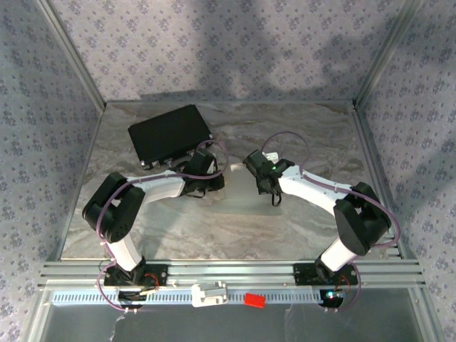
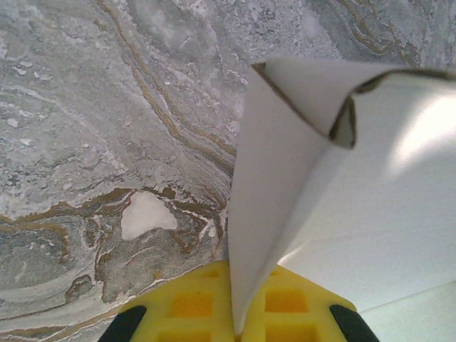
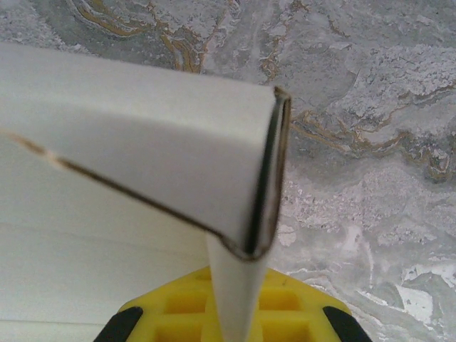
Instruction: Fold the paper box
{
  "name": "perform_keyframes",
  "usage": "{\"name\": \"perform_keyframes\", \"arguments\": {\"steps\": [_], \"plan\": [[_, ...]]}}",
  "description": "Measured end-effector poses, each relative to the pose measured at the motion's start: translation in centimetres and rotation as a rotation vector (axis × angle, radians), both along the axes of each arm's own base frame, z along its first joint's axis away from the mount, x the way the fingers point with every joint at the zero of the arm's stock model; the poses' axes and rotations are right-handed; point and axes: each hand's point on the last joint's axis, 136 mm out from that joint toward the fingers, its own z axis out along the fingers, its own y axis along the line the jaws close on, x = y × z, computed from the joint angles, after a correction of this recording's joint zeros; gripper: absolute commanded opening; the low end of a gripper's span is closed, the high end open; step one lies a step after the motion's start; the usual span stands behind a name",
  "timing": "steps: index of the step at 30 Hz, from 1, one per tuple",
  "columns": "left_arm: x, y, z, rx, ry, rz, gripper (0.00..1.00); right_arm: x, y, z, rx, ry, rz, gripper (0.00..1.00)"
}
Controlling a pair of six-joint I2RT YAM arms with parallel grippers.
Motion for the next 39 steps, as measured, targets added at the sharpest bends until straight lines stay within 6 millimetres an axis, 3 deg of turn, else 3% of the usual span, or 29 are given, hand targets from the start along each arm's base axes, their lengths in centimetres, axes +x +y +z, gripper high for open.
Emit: {"name": "perform_keyframes", "arguments": {"steps": [5, 17, 27, 39], "plan": [[-0.1, 0.3, 0.1, 0.05, 0.001, 0.017, 0.0, 0.1, 0.2, -0.1, 0.004, -0.006, 0.006, 0.0], [-1.1, 1.7, 1.3, 0.362, -0.008, 0.207, 0.0, -0.4, 1.1, 0.0, 0.004, -0.028, 0.001, 0.0], [-0.1, 1.9, 0.5, 0.51, 0.046, 0.32, 0.0, -0.6, 1.5, -1.1, 0.048, -0.007, -0.007, 0.0], [0.2, 2.3, -0.4, 0.603, 0.045, 0.33, 0.0, -1.0, 1.9, -1.9, 0.075, 0.01, 0.002, 0.0]]}}
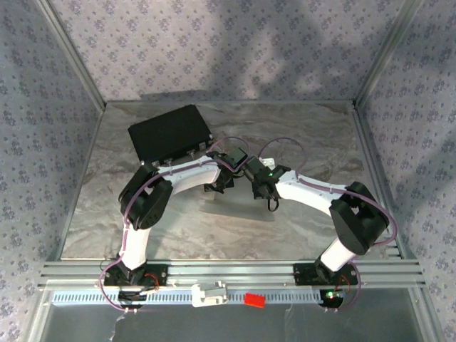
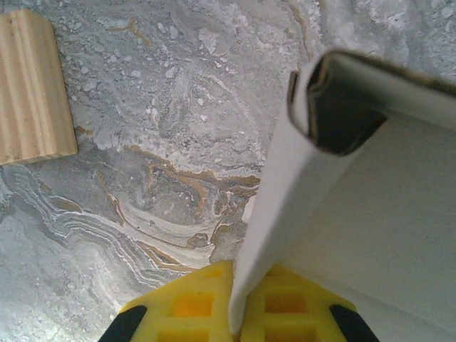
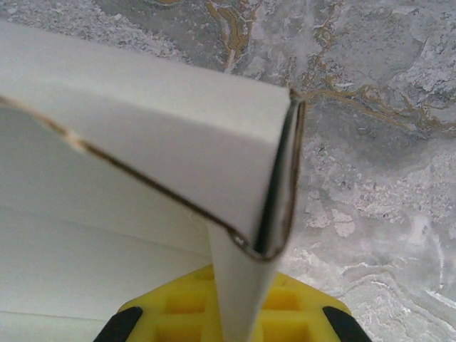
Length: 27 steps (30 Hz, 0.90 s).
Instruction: Fold the paper box
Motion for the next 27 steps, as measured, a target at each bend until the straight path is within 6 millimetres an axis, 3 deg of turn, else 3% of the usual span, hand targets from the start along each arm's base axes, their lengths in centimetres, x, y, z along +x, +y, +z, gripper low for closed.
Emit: {"name": "perform_keyframes", "arguments": {"steps": [2, 7, 10, 19, 27], "plan": [[0.0, 0.0, 0.0, -0.011, -0.015, -0.02, 0.03, 0.0, 0.0, 0.0, 0.0, -0.001, 0.0, 0.0], [-0.2, 0.5, 0.4, -0.04, -0.057, -0.078, 0.27, 0.3, 0.3, 0.4, 0.011, -0.024, 0.003, 0.0], [-0.3, 1.0, 0.8, -0.056, -0.069, -0.103, 0.32, 0.4, 0.2, 0.6, 0.007, -0.032, 0.003, 0.0], [0.1, 1.2, 1.1, -0.187, -0.03, -0.138, 0.38, 0.7, 0.0, 0.7, 0.005, -0.042, -0.002, 0.0], [0.3, 0.3, 0.8, -0.292, 0.022, -0.182, 0.36, 0.8, -0.3, 0.7, 0.004, -0.04, -0.012, 0.0]]}}
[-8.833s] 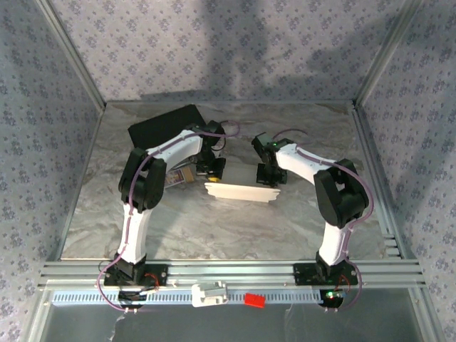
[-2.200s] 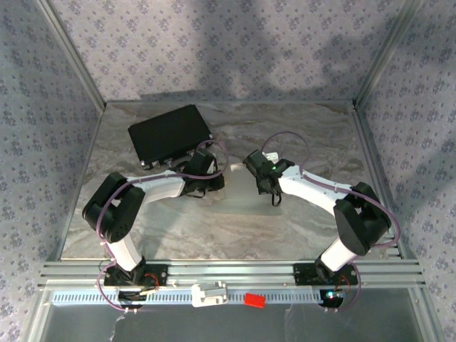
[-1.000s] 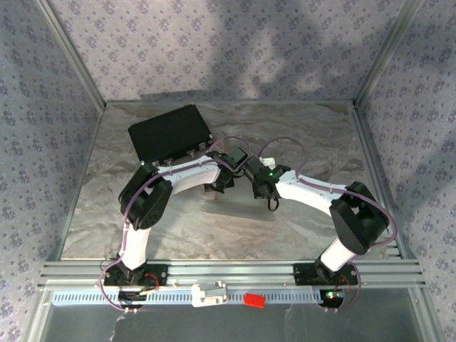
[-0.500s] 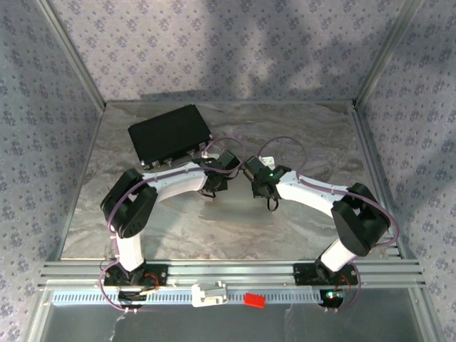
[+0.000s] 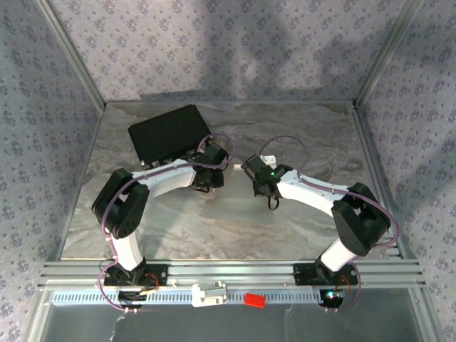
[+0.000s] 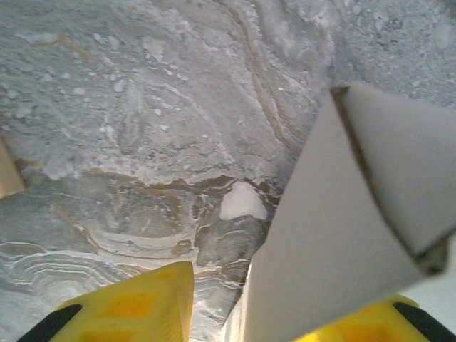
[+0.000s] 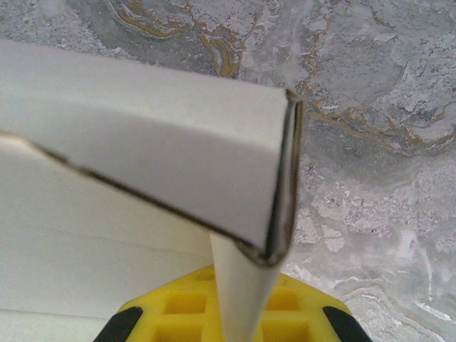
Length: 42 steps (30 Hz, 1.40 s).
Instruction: Fold the paper box
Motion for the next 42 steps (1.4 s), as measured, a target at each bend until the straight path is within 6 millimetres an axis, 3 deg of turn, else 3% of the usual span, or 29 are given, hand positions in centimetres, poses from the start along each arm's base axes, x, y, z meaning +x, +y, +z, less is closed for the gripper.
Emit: {"name": "perform_keyframes", "arguments": {"steps": [20, 25, 32, 42], "plan": [[0.5, -0.7, -0.7, -0.042, 0.011, -0.046, 0.27, 0.1, -0.3, 0.0, -0.001, 0.008, -0.002, 0.0], [0.6, -0.7, -0.7, -0.039, 0.004, -0.048, 0.14, 0.2, -0.3, 0.0, 0.004, 0.011, -0.002, 0.0], [0.5, -0.4, -0.7, 0.013, -0.024, -0.051, 0.0, 0.3, -0.1, 0.2, 0.01, 0.011, -0.001, 0.0], [-0.4, 0.5, -0.2, 0.2, -0.025, 0.065, 0.0, 0.4, 0.4, -0.2, 0.01, 0.023, 0.006, 0.0]]}}
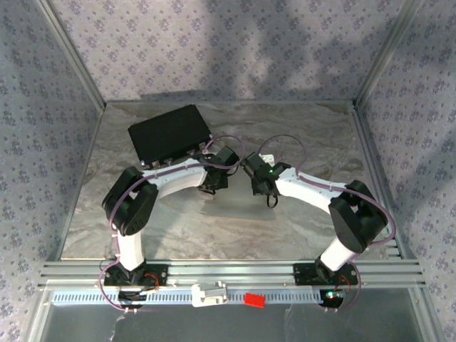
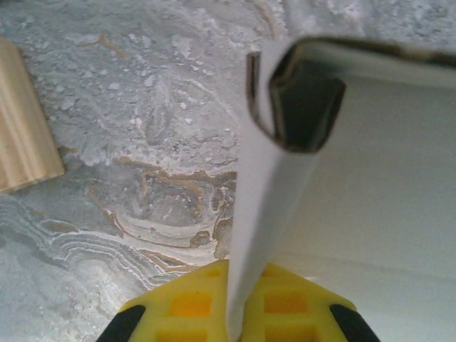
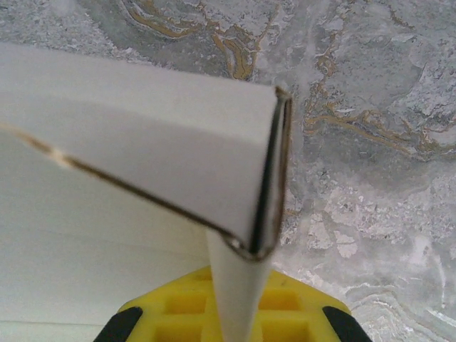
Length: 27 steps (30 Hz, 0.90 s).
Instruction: Fold the paper box
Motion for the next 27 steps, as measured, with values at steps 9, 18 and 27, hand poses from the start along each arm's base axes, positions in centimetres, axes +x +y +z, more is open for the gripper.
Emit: {"name": "perform_keyframes", "arguments": {"steps": [9, 18, 27], "plan": [[-0.3, 0.4, -0.5, 0.093, 0.032, 0.082, 0.0, -0.3, 0.5, -0.6, -0.001, 0.019, 0.012, 0.0], [-0.5, 0.4, -0.3, 0.043, 0.003, 0.054, 0.26, -0.1, 0.7, -0.4, -0.002, 0.013, 0.012, 0.0], [0.0, -0.8, 1.3, -0.064, -0.033, -0.001, 0.47, 0.3, 0.1, -0.8, -0.036, 0.048, -0.009, 0.0]]}}
